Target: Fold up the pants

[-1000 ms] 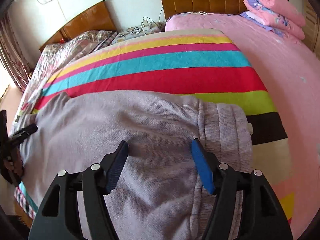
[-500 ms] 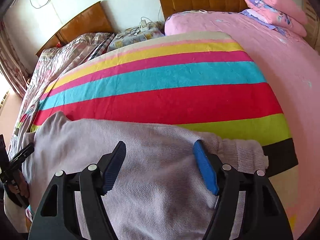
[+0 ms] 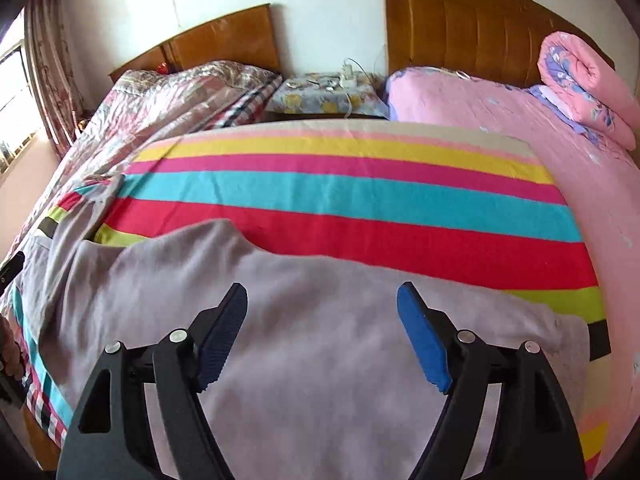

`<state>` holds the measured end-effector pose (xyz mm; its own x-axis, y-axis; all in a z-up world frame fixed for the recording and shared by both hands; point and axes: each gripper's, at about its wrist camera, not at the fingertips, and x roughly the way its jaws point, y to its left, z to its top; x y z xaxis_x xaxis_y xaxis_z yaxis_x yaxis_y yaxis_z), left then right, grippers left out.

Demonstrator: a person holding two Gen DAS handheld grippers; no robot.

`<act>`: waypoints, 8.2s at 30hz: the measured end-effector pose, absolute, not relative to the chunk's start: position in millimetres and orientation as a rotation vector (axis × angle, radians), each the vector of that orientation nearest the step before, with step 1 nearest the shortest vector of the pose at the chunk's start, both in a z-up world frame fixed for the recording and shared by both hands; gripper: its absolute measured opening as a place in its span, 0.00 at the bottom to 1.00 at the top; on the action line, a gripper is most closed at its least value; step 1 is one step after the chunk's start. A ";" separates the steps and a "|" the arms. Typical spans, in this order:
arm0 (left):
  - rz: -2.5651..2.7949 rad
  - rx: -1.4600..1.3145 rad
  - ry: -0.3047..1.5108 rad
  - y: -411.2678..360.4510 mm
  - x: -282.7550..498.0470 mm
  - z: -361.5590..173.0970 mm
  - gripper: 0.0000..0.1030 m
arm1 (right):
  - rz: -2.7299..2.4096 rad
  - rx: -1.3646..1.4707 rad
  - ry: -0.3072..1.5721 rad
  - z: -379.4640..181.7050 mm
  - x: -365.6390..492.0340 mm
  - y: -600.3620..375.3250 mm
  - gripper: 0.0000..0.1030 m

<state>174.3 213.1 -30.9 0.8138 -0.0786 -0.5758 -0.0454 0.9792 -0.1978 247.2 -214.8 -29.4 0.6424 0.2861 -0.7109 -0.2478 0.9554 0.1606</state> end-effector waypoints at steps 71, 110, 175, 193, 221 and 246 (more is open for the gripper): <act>0.492 -0.414 0.693 413.4 138.0 -77.9 0.95 | 0.876 0.157 1.201 -116.5 452.7 115.5 0.38; 0.265 -0.736 0.606 466.3 85.8 -75.5 0.64 | 1.137 -0.348 0.849 -45.9 179.9 113.4 0.38; 0.357 -0.738 0.666 482.9 136.6 -94.9 0.11 | 1.024 -0.554 0.697 -96.0 120.7 110.0 0.03; 0.396 -0.581 0.696 477.7 114.5 -77.5 0.09 | 1.071 -0.611 0.701 -77.9 104.6 112.2 0.03; 0.425 -0.221 0.877 398.6 239.8 -99.6 0.84 | 0.735 -0.337 0.945 -106.5 263.3 9.3 0.49; 0.185 -0.072 0.964 205.2 282.9 -102.3 0.81 | 0.544 -0.056 0.971 -99.1 303.4 -153.3 0.66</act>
<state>282.9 205.2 -102.3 0.5563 0.1250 -0.8216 -0.1886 0.9818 0.0217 303.4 -153.3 -99.1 0.4423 0.4136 -0.7958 -0.4626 0.8654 0.1926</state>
